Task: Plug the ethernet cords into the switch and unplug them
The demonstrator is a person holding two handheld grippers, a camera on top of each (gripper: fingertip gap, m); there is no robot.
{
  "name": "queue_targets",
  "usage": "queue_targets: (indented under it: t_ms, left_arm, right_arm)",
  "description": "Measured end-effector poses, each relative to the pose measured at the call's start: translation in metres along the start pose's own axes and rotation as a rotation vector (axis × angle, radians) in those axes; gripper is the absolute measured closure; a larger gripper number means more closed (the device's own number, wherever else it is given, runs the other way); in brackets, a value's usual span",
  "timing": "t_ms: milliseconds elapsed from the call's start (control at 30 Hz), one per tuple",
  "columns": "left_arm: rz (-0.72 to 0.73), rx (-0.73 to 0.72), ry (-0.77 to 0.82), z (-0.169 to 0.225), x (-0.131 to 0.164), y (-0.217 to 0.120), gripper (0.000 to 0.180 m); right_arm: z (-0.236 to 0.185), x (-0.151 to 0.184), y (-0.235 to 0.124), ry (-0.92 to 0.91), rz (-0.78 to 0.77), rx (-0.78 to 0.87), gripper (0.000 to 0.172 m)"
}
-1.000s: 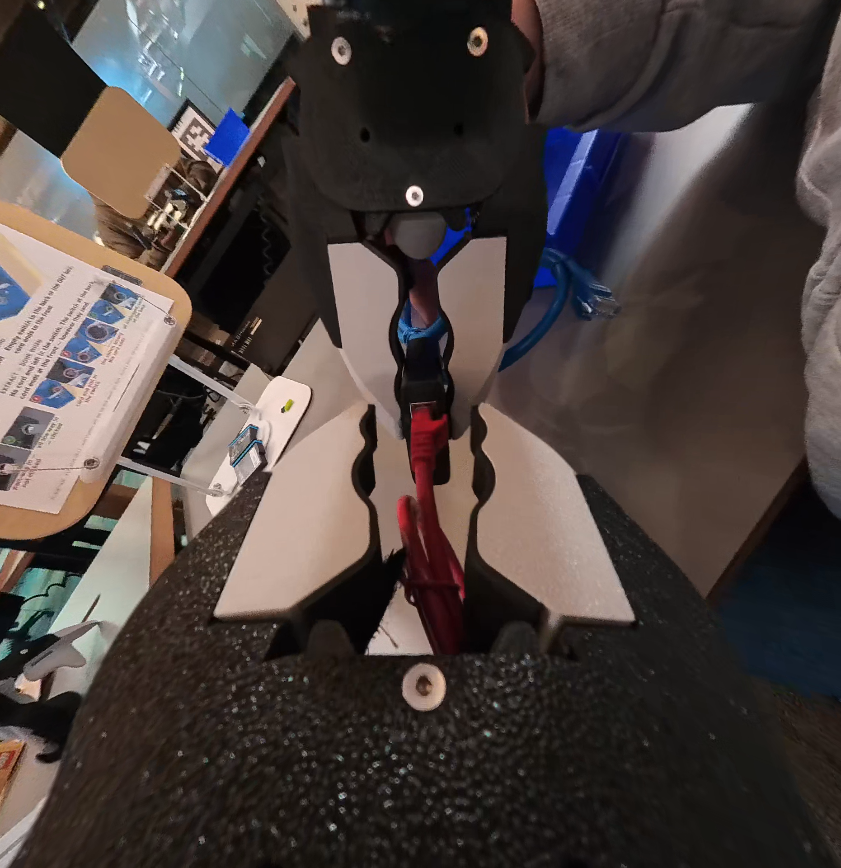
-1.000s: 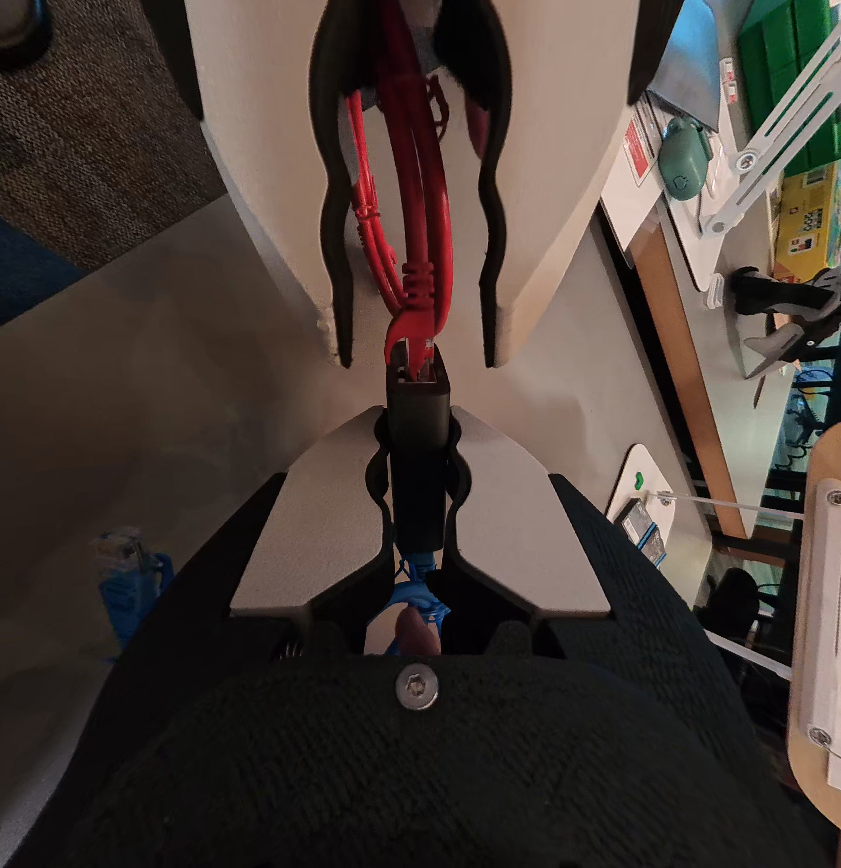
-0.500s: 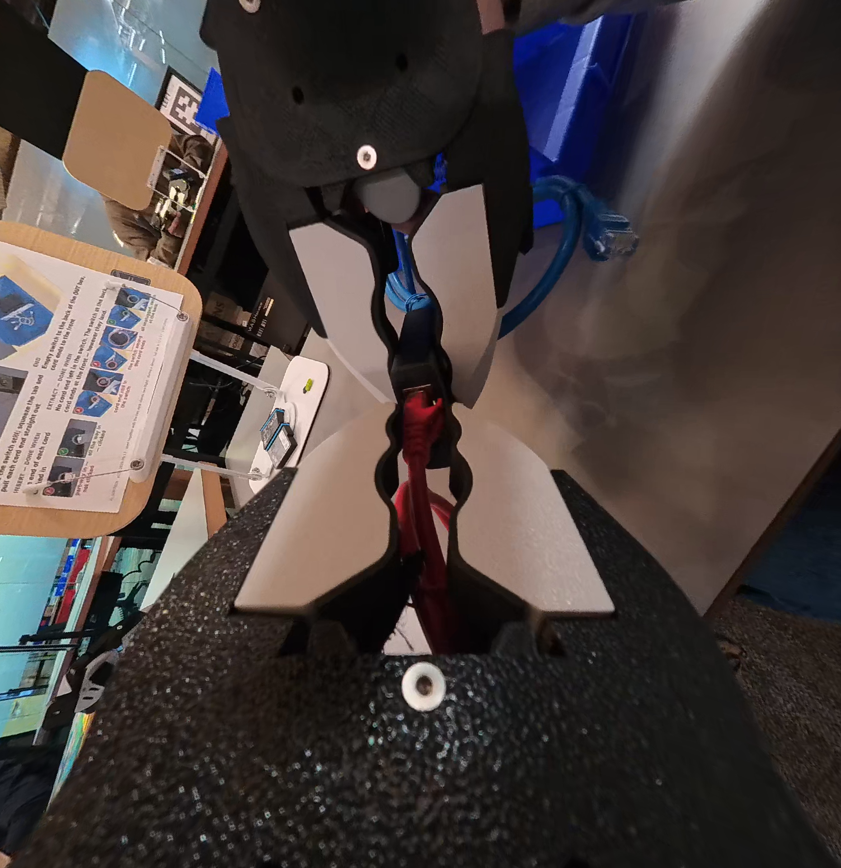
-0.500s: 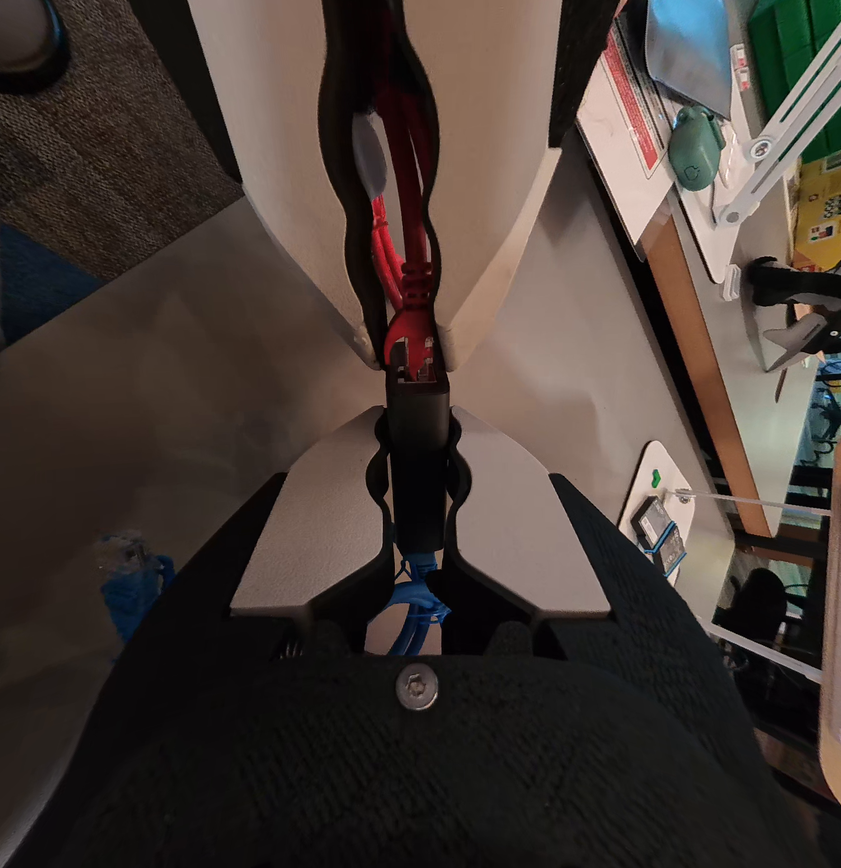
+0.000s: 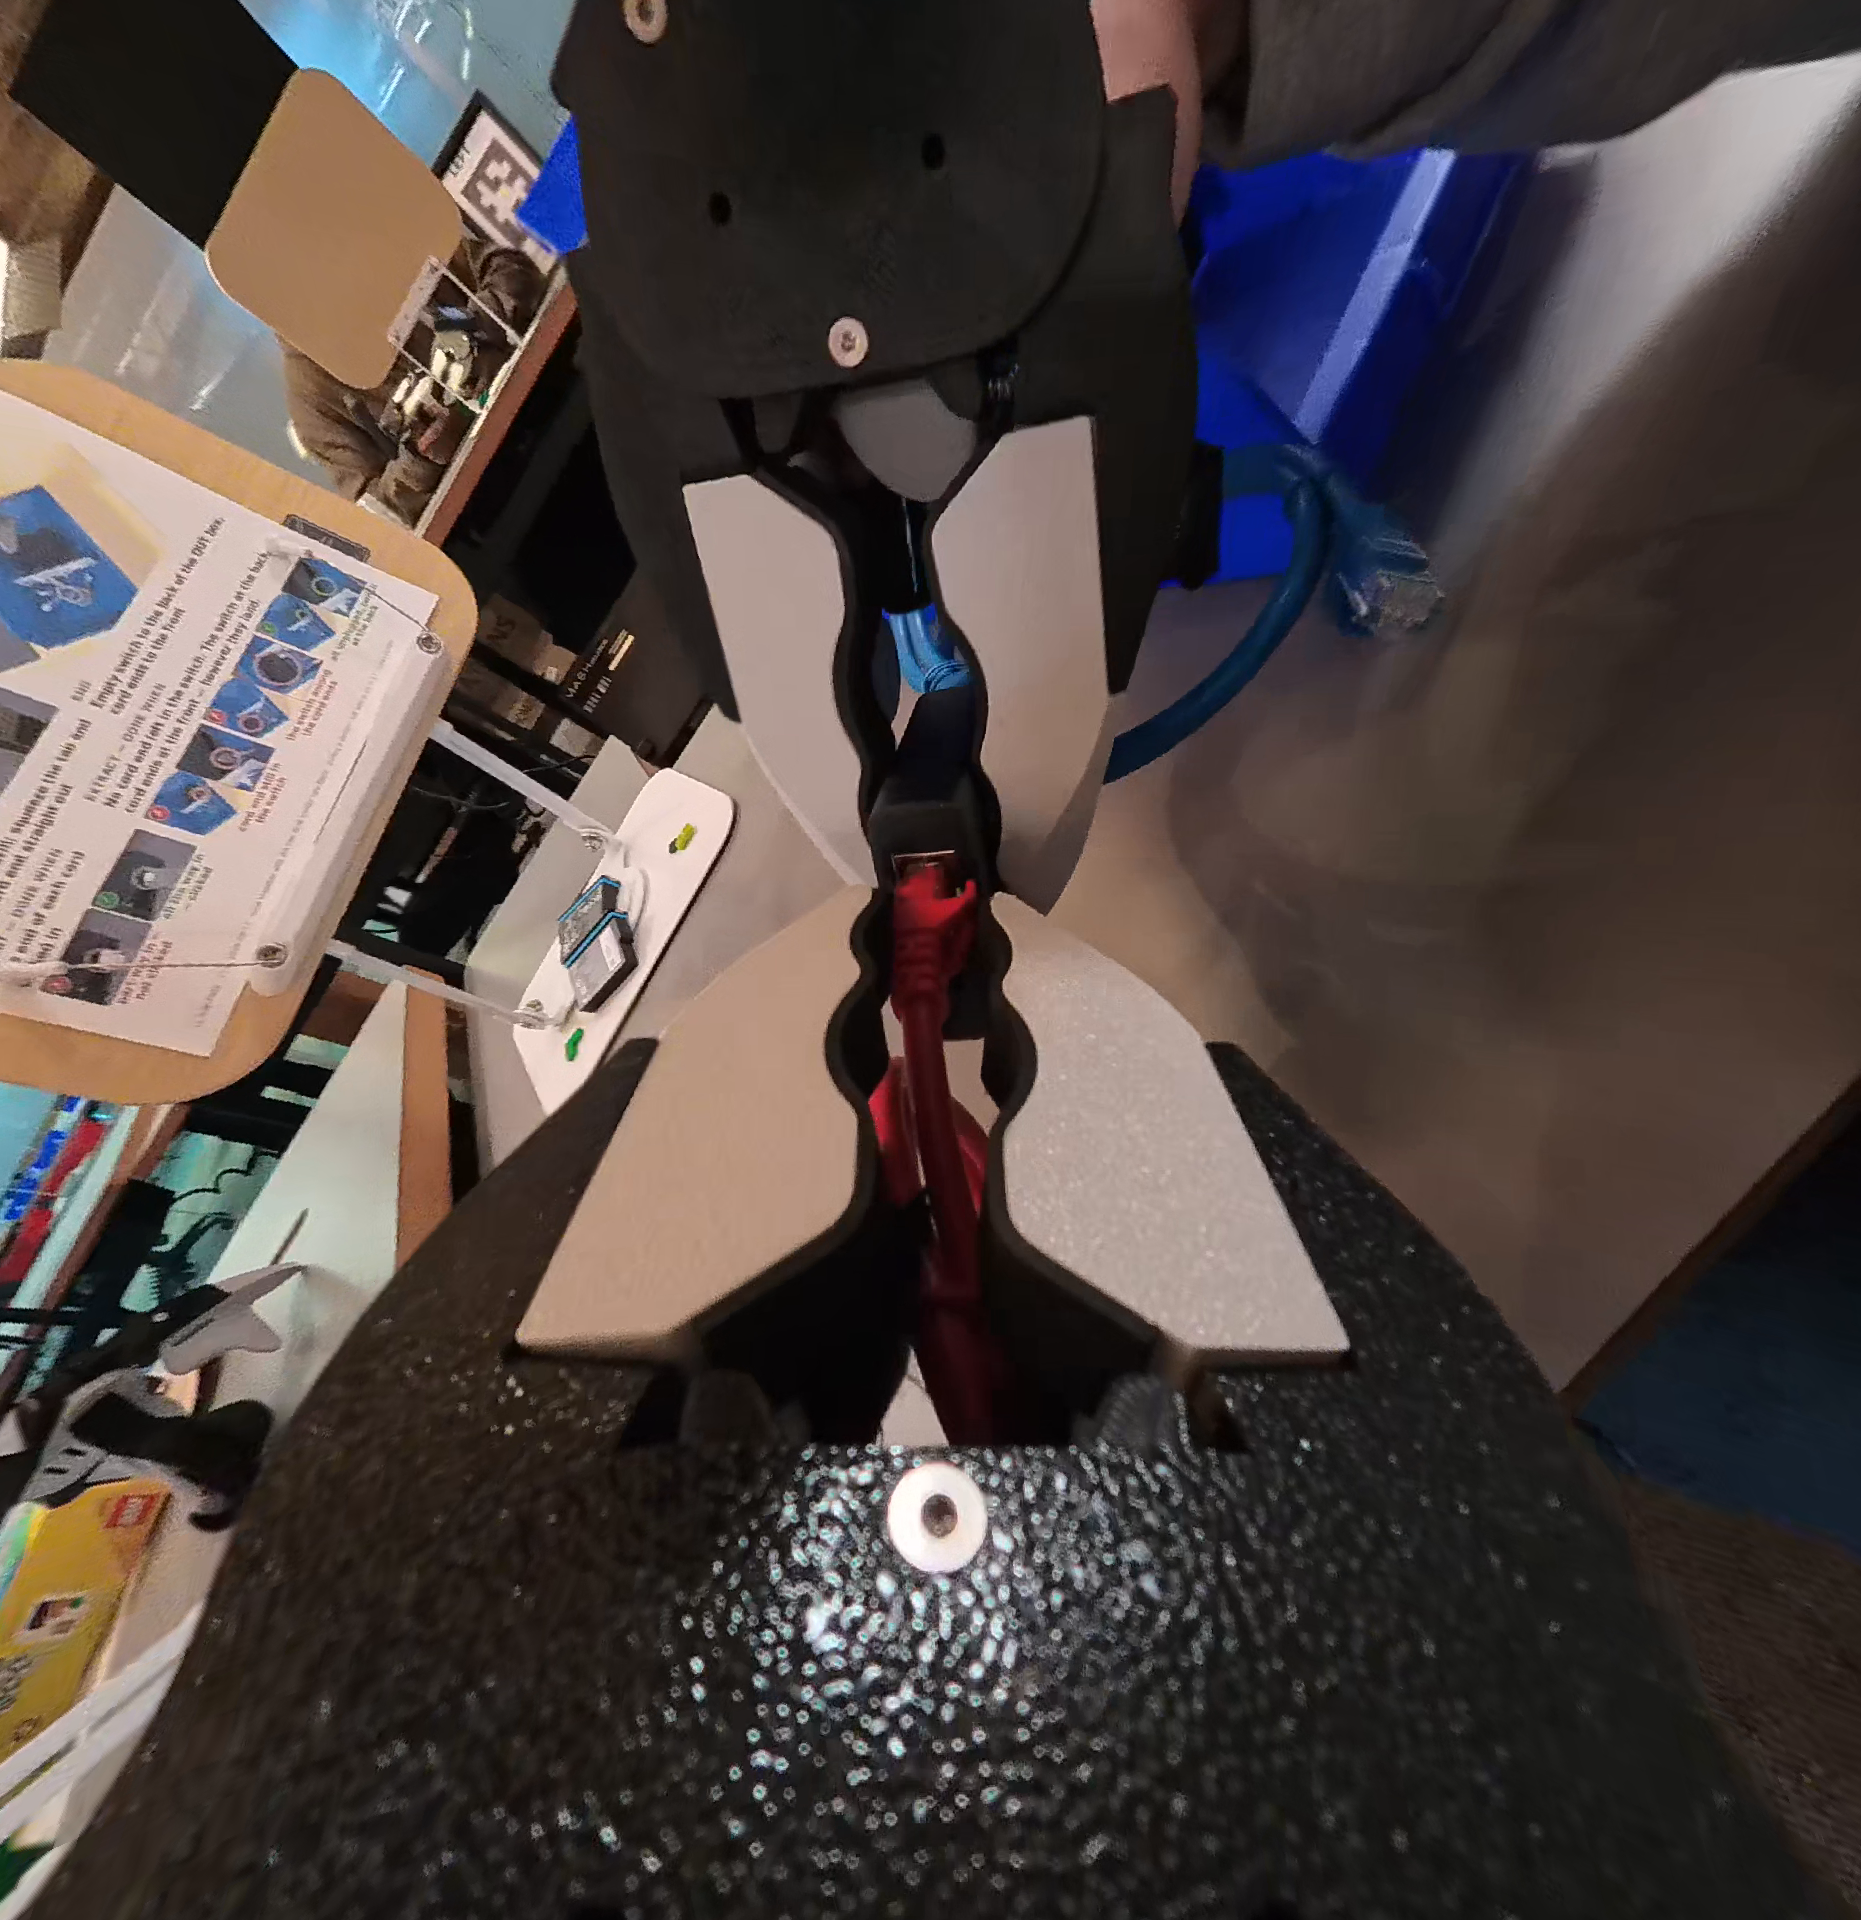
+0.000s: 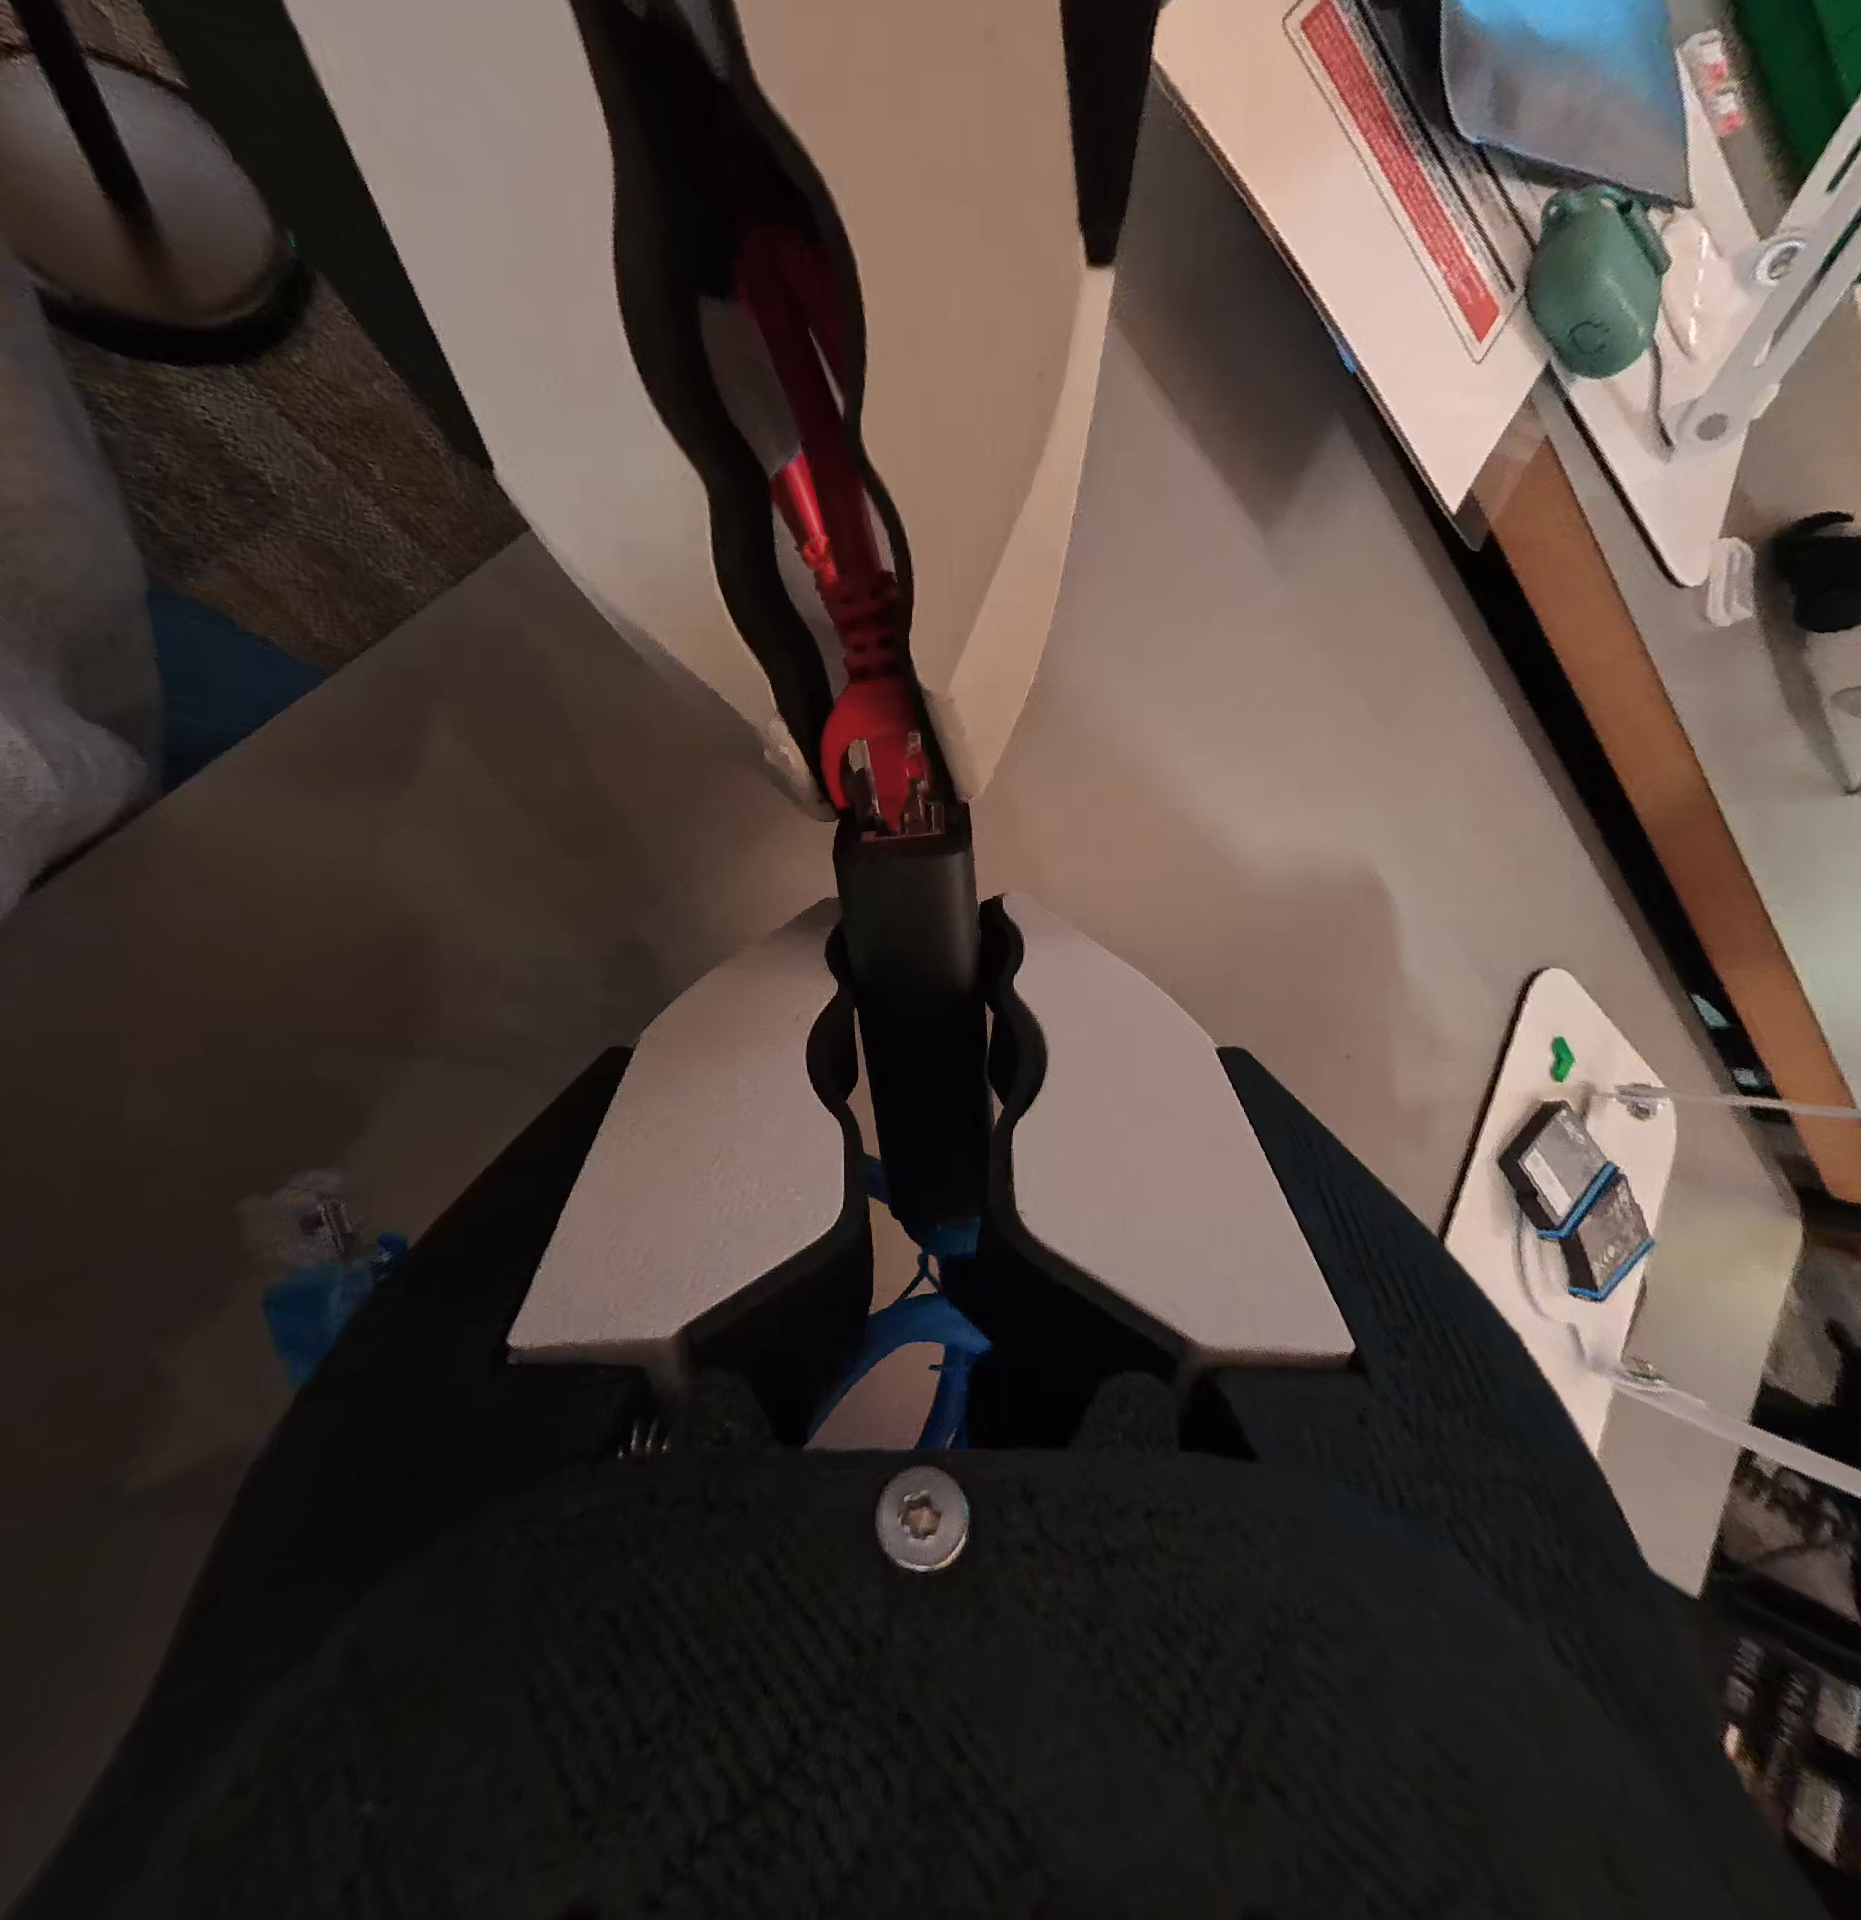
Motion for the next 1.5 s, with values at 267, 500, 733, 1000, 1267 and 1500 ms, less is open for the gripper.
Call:
queue_targets:
  t_ms: [267,500,733,1000,1267,1500]
  left_arm:
    - [0.07,0.019,-0.181,-0.015,0.009,0.006,0.168]
    - [0.16,0.047,-0.337,-0.022,0.013,0.008,0.169]
    - [0.146,-0.044,-0.346,-0.03,0.018,0.01,0.168]
    - [0.252,0.001,-0.542,-0.033,0.019,0.012,0.169]
    - [0.286,-0.009,-0.61,-0.037,0.026,0.014,0.168]
    - [0.212,-0.062,-0.558,-0.034,0.025,0.014,0.169]
  right_arm:
    - [0.022,0.001,-0.001,-0.099,0.009,-0.083,0.15]
    - [0.03,0.002,-0.003,-0.105,0.032,-0.137,0.15]
    - [0.044,-0.001,-0.003,-0.047,0.015,-0.17,0.151]
    - [0.05,-0.002,-0.006,-0.144,-0.022,-0.219,0.15]
    - [0.058,-0.003,-0.006,-0.062,-0.092,-0.291,0.151]
    - [0.06,0.0,0.0,-0.069,-0.07,-0.321,0.15]
Point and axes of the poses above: each gripper's, where its closed fingertips meet, y out along the fingers, x out of its underside, z = x × y across the jaws, the point moved 6 cm from there along -y, back along the fingers, and after that the axes turned 8 degrees about y, right-handed, at the moved point
